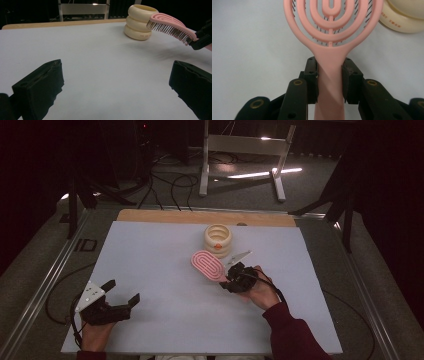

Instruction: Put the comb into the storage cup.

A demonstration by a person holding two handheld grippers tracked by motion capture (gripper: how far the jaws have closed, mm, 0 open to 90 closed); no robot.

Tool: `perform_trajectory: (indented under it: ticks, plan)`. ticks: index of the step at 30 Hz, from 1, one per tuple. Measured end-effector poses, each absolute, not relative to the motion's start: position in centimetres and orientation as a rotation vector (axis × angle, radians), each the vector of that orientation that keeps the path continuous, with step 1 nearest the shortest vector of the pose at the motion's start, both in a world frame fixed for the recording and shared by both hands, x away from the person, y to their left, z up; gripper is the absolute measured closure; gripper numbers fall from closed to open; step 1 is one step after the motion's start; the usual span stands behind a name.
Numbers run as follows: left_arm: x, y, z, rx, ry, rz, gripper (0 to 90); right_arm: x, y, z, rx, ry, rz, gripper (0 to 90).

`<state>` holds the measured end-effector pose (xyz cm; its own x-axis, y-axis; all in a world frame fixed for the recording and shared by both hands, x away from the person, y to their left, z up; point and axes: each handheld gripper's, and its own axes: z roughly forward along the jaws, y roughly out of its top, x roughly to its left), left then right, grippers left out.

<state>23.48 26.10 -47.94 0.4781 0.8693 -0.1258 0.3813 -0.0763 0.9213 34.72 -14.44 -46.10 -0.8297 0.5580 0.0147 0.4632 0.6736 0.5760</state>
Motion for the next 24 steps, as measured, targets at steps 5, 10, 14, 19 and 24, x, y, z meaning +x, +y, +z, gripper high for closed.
perform_trajectory:
  ticks: [5, 10, 14, 19, 24]
  plan:
    - [23.7, 25.9, -47.8, 1.659, 1.101, 0.553, 0.2, 34.5, -13.8, -45.9, 0.820, 2.725, 0.881, 69.5]
    - [24.3, 25.0, -47.5, 1.683, 1.103, 0.540, 0.1, 34.2, -12.8, -45.5, 0.796, 2.726, 0.897, 69.6]
    - [24.8, 24.2, -47.5, 1.703, 1.100, 0.524, 0.1, 34.0, -12.3, -45.4, 0.782, 2.729, 0.901, 69.5]
    - [25.2, 23.3, -47.6, 1.731, 1.098, 0.504, 0.1, 33.8, -11.4, -45.3, 0.756, 2.735, 0.902, 69.5]
    - [25.6, 23.1, -47.4, 1.727, 1.111, 0.486, 0.1, 33.6, -10.6, -45.2, 0.733, 2.737, 0.915, 69.5]
